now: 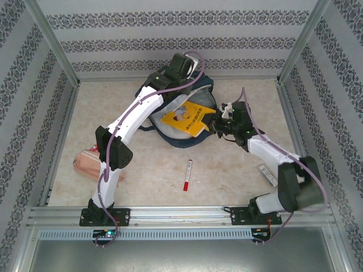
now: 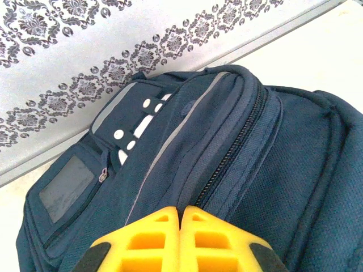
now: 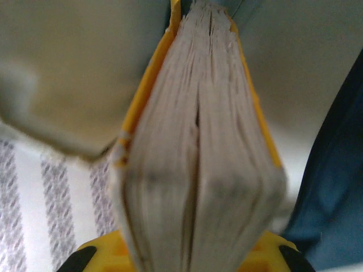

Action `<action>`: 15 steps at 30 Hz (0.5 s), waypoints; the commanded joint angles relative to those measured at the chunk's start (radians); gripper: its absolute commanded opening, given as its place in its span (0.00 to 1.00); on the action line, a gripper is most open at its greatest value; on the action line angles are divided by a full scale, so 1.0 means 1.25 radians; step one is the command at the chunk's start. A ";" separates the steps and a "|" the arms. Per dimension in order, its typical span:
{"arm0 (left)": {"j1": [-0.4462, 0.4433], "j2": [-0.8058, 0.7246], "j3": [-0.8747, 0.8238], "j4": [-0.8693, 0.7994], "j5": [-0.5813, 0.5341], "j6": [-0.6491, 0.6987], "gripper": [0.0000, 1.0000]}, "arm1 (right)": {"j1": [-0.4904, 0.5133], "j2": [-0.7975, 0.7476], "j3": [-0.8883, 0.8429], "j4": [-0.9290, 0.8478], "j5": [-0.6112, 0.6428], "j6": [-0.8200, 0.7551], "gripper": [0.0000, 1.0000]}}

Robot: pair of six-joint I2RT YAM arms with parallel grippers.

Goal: Pack books, pencil case, and school supplies into a backpack

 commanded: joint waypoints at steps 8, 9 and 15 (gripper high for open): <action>-0.028 -0.050 0.028 0.069 0.070 -0.069 0.00 | 0.041 0.258 0.152 0.333 0.238 0.137 0.00; -0.031 -0.050 0.028 0.070 0.071 -0.077 0.00 | 0.045 0.276 0.165 0.333 0.267 0.134 0.00; -0.044 -0.045 0.029 0.086 0.068 -0.087 0.00 | 0.103 0.392 0.254 0.363 0.425 0.145 0.00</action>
